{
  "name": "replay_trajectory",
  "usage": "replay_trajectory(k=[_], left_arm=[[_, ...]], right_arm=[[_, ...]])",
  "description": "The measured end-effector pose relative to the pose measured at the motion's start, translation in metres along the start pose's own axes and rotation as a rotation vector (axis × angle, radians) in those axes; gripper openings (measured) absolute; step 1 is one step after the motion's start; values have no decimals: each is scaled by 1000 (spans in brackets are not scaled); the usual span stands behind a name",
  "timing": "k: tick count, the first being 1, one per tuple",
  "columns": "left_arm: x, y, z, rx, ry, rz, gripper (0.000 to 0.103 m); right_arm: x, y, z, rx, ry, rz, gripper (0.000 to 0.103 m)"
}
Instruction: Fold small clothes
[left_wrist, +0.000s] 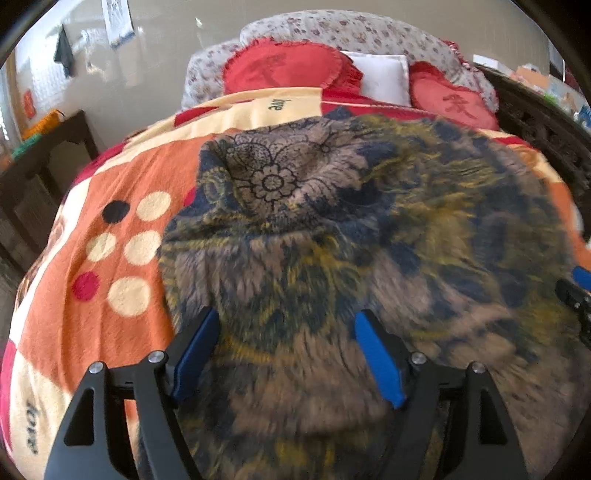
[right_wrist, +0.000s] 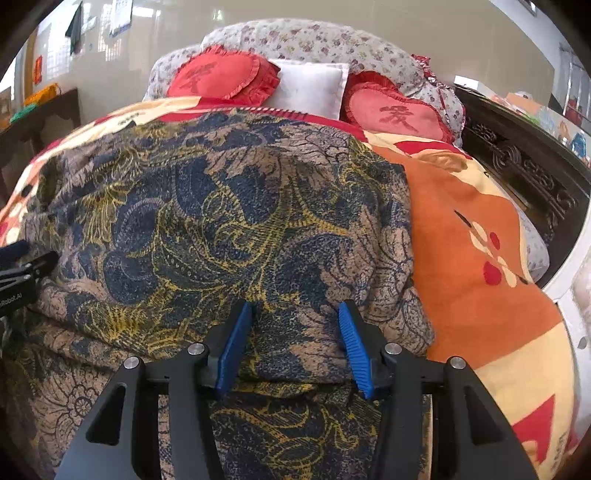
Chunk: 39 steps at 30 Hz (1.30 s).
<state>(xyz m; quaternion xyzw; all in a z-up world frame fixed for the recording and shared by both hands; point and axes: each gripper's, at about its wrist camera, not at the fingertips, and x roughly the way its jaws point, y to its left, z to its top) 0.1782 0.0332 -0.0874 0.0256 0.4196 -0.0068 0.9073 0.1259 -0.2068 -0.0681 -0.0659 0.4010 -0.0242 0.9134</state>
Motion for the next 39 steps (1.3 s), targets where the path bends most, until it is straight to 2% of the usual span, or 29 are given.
replay_trajectory(k=[1, 3, 5, 9, 11, 14, 16, 20, 24, 27, 29, 30, 32, 36, 37, 39], left_arm=[[-21, 11, -3, -27, -23, -55, 80], [-51, 30, -10, -34, -53, -97, 83], [-80, 58, -25, -16, -53, -114, 95], [-101, 106, -66, -13, 67, -150, 95], [-101, 118, -96, -44, 165, -203, 95], [-98, 116, -141, -80, 291, -282, 92], [-115, 108, -161, -57, 259, -279, 92], [-139, 95, -190, -99, 302, -513, 92], [-151, 96, -201, -99, 279, -555, 91], [-152, 106, -202, -174, 291, -568, 76], [-151, 113, -198, -182, 301, -545, 54], [-149, 115, -198, -175, 305, -525, 50], [-148, 118, -201, -163, 314, -490, 29], [-154, 119, -209, -108, 312, -470, 26], [-155, 117, -210, -94, 315, -479, 28], [-157, 115, -213, -73, 320, -509, 40]], right_arm=[[-10, -2, 2, 13, 5, -2, 34], [-42, -7, -3, 54, -45, 36, 34], [-65, -6, -13, 40, -88, 69, 34], [-79, 6, -43, -42, -102, 118, 34], [-75, 12, -57, -56, -109, 140, 34], [-58, 20, -71, -62, -75, 138, 34], [-50, 23, -73, -70, -44, 131, 34], [-44, 16, -74, -37, -24, 169, 34], [-44, 14, -75, -26, -29, 178, 34], [-44, 14, -76, -24, -29, 180, 34], [-47, 11, -75, -11, -24, 188, 34], [-51, 7, -75, 0, -27, 185, 34], [-73, -8, -79, 36, -48, 157, 34], [-125, -45, -109, 38, -46, 161, 34], [-142, -57, -123, 28, -39, 149, 34], [-163, -77, -144, 18, -19, 152, 34]])
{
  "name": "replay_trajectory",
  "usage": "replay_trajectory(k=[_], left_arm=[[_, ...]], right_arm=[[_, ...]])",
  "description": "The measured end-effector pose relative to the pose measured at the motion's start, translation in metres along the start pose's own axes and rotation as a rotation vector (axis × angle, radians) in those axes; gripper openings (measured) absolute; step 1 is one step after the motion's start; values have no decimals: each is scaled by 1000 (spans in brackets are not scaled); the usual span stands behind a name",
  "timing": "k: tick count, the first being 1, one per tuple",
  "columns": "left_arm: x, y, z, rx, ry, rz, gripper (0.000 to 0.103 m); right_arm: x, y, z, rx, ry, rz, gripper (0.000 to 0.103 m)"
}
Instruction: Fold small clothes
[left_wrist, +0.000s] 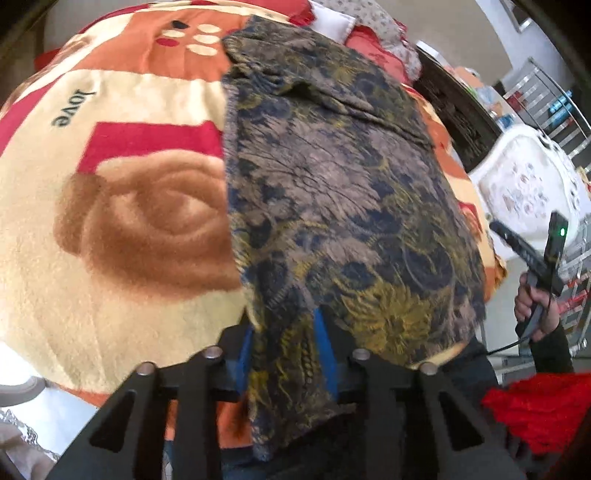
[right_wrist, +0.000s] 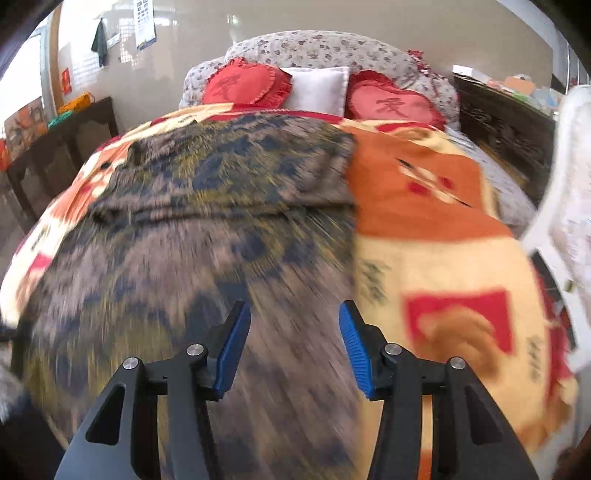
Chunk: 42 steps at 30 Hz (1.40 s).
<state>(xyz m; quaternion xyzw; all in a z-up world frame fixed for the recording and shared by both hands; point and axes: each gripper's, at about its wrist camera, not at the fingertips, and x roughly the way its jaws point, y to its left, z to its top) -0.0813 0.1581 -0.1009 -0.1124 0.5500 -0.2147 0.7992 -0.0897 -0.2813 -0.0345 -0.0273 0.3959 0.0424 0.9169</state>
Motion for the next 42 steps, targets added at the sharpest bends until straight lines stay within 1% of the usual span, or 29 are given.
replay_trajectory(k=[1, 3, 6, 7, 8, 10, 12, 16, 17, 19, 21, 23, 24, 25, 26, 27, 31, 34, 36, 37, 39, 42], left_arm=[[0, -1, -2, 14, 4, -23, 45], [0, -2, -4, 32, 10, -37, 46], [1, -4, -2, 38, 21, -58, 45], [1, -4, -2, 38, 24, -58, 37], [3, -4, -2, 35, 31, -46, 22], [4, -2, -3, 24, 36, -11, 10], [1, 1, -4, -4, 30, -27, 8], [-4, -5, -10, 8, 23, -24, 8], [-5, -5, -11, 10, 20, -27, 8], [-4, -5, -13, 3, 14, -29, 9], [0, -1, -13, -18, 18, -25, 10], [2, -1, -12, -28, 16, -19, 10], [2, -2, -12, -27, 13, -15, 10], [0, -3, -12, -22, 8, -4, 8], [-2, -5, -12, -18, 3, 6, 6], [-4, -6, -12, -17, -1, 8, 5], [-20, -14, -12, 0, -30, -9, 4], [-43, -16, -10, 0, -76, -54, 4], [-63, -14, -7, -13, -121, -94, 4], [-78, -12, -5, -19, -156, -122, 4], [-98, -8, -3, -35, -199, -144, 3], [-134, -2, -3, -57, -267, -202, 3]], right_arm=[[-12, -10, -12, 11, 15, 5, 34], [-30, -33, -40, 83, 55, 38, 34], [-28, -51, -74, 195, 134, 105, 35], [-25, -53, -84, 232, 160, 120, 35], [-22, -53, -93, 253, 167, 141, 35], [-19, -50, -103, 259, 163, 167, 35], [-12, -49, -107, 272, 168, 186, 34], [-6, -50, -111, 290, 177, 270, 34], [-8, -52, -113, 291, 174, 303, 34], [-9, -55, -117, 307, 190, 393, 28], [-11, -59, -120, 307, 180, 423, 22], [-5, -67, -124, 340, 176, 463, 18], [-3, -71, -125, 365, 173, 480, 12], [-2, -75, -127, 385, 166, 498, 2], [-3, -77, -128, 392, 163, 512, 0], [-6, -78, -127, 393, 158, 538, 0], [-36, -70, -112, 322, 77, 589, 0], [-65, -64, -91, 266, 8, 606, 0], [-84, -61, -79, 233, -32, 620, 0], [-96, -60, -72, 210, -56, 625, 0], [-111, -61, -64, 192, -87, 631, 0], [-138, -64, -52, 165, -146, 635, 0]])
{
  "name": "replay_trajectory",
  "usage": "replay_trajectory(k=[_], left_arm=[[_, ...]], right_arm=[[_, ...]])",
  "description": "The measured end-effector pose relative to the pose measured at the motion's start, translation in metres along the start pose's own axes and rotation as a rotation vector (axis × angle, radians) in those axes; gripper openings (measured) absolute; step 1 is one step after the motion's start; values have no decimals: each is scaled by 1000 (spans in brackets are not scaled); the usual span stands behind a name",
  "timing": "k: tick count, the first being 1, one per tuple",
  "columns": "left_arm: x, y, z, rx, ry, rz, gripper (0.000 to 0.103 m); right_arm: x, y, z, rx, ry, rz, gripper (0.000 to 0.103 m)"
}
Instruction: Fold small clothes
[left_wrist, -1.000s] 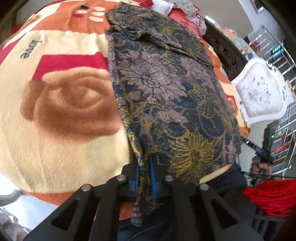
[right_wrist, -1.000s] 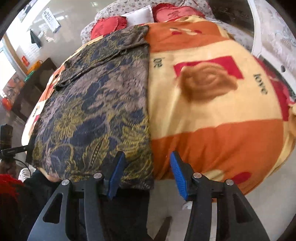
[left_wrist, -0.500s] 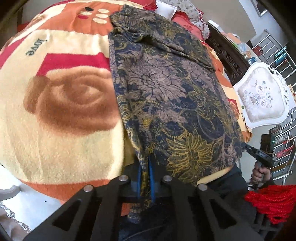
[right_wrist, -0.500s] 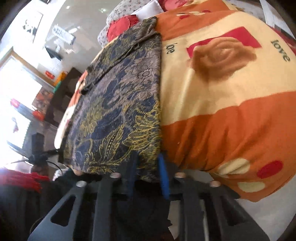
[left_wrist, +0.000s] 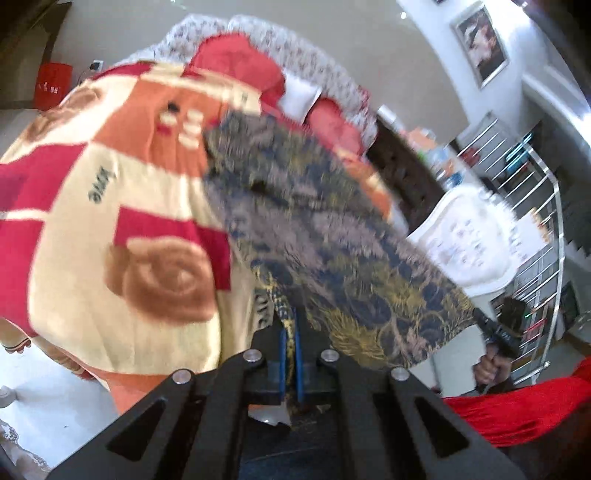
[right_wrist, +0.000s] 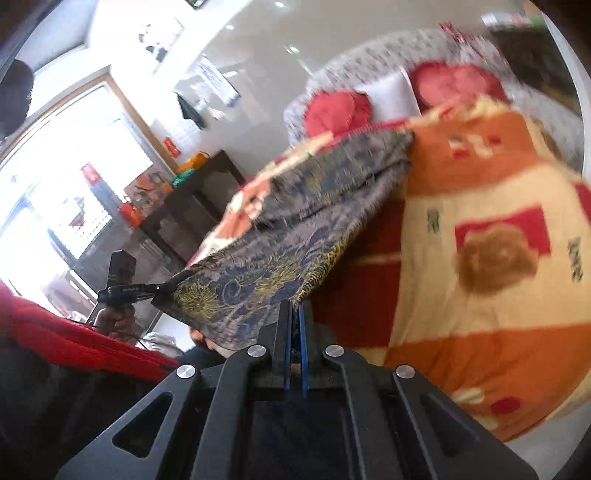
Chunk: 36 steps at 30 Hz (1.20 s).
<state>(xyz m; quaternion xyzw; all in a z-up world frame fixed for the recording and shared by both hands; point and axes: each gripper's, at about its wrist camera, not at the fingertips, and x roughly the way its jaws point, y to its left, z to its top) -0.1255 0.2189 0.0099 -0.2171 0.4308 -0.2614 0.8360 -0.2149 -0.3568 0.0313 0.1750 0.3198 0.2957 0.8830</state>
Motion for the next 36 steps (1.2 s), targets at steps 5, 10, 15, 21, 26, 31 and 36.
replay_trajectory(k=[5, 10, 15, 21, 26, 31, 36], left_arm=[[-44, -13, 6, 50, -63, -75, 3], [-59, -36, 32, 120, -160, -87, 3], [1, -32, 87, 127, -232, 68, 3], [109, 17, 161, -65, -276, 165, 3], [192, 50, 209, -104, -245, 246, 3], [253, 72, 227, -120, -131, 349, 3], [255, 95, 235, -236, -140, 309, 6]], right_arm=[[-41, 20, 22, -54, -78, 39, 0], [-59, 35, 44, -97, -164, 82, 0], [-10, 5, 77, -63, -177, 18, 0], [76, -66, 130, 67, -267, -123, 0], [168, -132, 173, 176, -221, -218, 0], [229, -184, 184, 291, -123, -290, 0], [239, -219, 187, 435, -153, -252, 0]])
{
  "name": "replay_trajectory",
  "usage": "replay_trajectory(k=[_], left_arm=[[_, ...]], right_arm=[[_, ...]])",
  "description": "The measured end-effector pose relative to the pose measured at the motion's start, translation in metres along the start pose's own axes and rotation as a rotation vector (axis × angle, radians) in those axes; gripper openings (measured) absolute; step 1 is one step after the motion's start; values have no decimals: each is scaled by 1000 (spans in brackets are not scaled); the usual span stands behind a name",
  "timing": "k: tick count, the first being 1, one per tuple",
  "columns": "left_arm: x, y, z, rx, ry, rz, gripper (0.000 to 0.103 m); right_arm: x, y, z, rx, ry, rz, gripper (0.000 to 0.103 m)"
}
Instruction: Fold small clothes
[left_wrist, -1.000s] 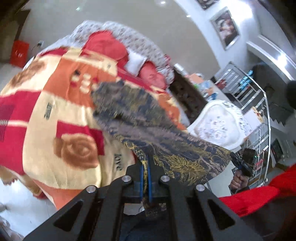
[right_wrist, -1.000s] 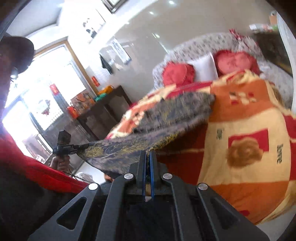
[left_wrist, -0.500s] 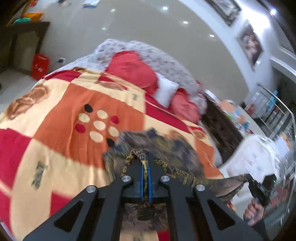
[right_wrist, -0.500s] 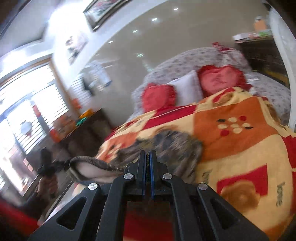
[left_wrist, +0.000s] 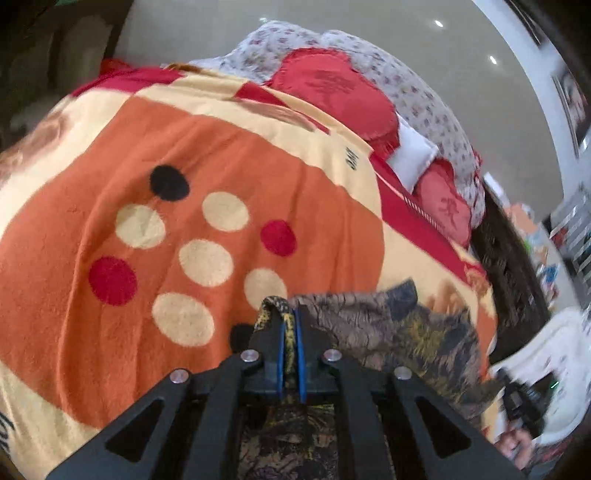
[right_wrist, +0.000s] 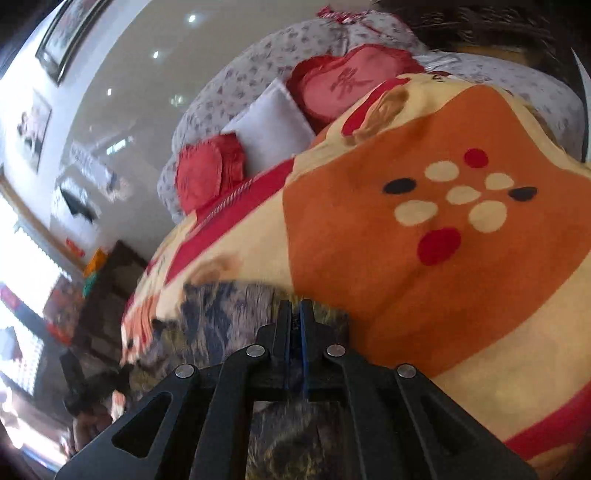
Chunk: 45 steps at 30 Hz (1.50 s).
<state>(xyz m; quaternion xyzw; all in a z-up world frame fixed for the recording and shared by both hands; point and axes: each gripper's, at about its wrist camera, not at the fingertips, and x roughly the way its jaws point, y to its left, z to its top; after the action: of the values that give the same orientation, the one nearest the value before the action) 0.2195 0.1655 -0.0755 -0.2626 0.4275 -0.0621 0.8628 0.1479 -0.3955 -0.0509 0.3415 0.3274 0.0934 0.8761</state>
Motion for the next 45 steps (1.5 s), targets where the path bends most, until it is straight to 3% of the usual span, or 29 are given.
replay_trajectory(k=[2, 4, 6, 7, 8, 10, 12, 14, 16, 18, 20, 23, 25, 29, 32, 35, 39, 40, 42, 43, 45], left_arm=[[0, 10, 2, -51, 1, 0, 6], [-1, 18, 4, -96, 18, -40, 6], [-2, 26, 4, -145, 37, -88, 10], [-4, 31, 3, -166, 52, -101, 19], [-6, 34, 3, -176, 58, -98, 43], [-24, 42, 6, -185, 1, -76, 65], [-43, 48, 11, -182, -64, -69, 65], [-72, 46, 14, -148, -152, -6, 63], [-89, 22, 4, -36, -182, -13, 58], [-94, -20, -20, 145, -160, -27, 55], [-85, -64, -57, 342, -96, -26, 43], [-52, -94, -98, 445, 56, -15, 26], [-31, -96, -111, 442, 126, 18, 24], [5, -87, -105, 352, 215, 47, 24], [14, -94, -100, 370, 220, 69, 24], [13, -102, -83, 388, 184, 101, 24], [10, -114, -30, 345, 76, 121, 24], [6, -118, -10, 334, 32, 120, 26], [-3, -118, 15, 310, -36, 163, 42], [-12, -116, 25, 286, -66, 181, 48], [-26, -109, 29, 251, -84, 135, 52]], right_arm=[[3, -20, 5, 119, 3, 14, 0], [3, -33, 9, 184, 7, -48, 0], [-6, -23, 10, 115, 4, -95, 0], [-13, -8, 8, 32, -11, -97, 0], [-20, 8, 4, -45, -18, -88, 0], [-29, 44, -10, -207, -10, -63, 0], [-33, 75, -31, -341, 25, -1, 0], [-27, 103, -56, -464, 89, 36, 0], [-16, 121, -81, -537, 175, 53, 0], [-7, 129, -100, -583, 212, 18, 0], [7, 134, -117, -626, 256, -43, 0], [34, 132, -131, -665, 289, -235, 0], [47, 122, -132, -614, 346, -278, 0], [47, 117, -127, -569, 326, -269, 0], [45, 117, -125, -569, 322, -271, 0], [45, 116, -124, -557, 341, -267, 0], [61, 133, -96, -535, 357, -269, 0], [63, 140, -85, -548, 331, -275, 0], [56, 158, -56, -589, 208, -232, 0], [51, 162, -44, -601, 157, -233, 5], [44, 160, -28, -566, 129, -301, 10]])
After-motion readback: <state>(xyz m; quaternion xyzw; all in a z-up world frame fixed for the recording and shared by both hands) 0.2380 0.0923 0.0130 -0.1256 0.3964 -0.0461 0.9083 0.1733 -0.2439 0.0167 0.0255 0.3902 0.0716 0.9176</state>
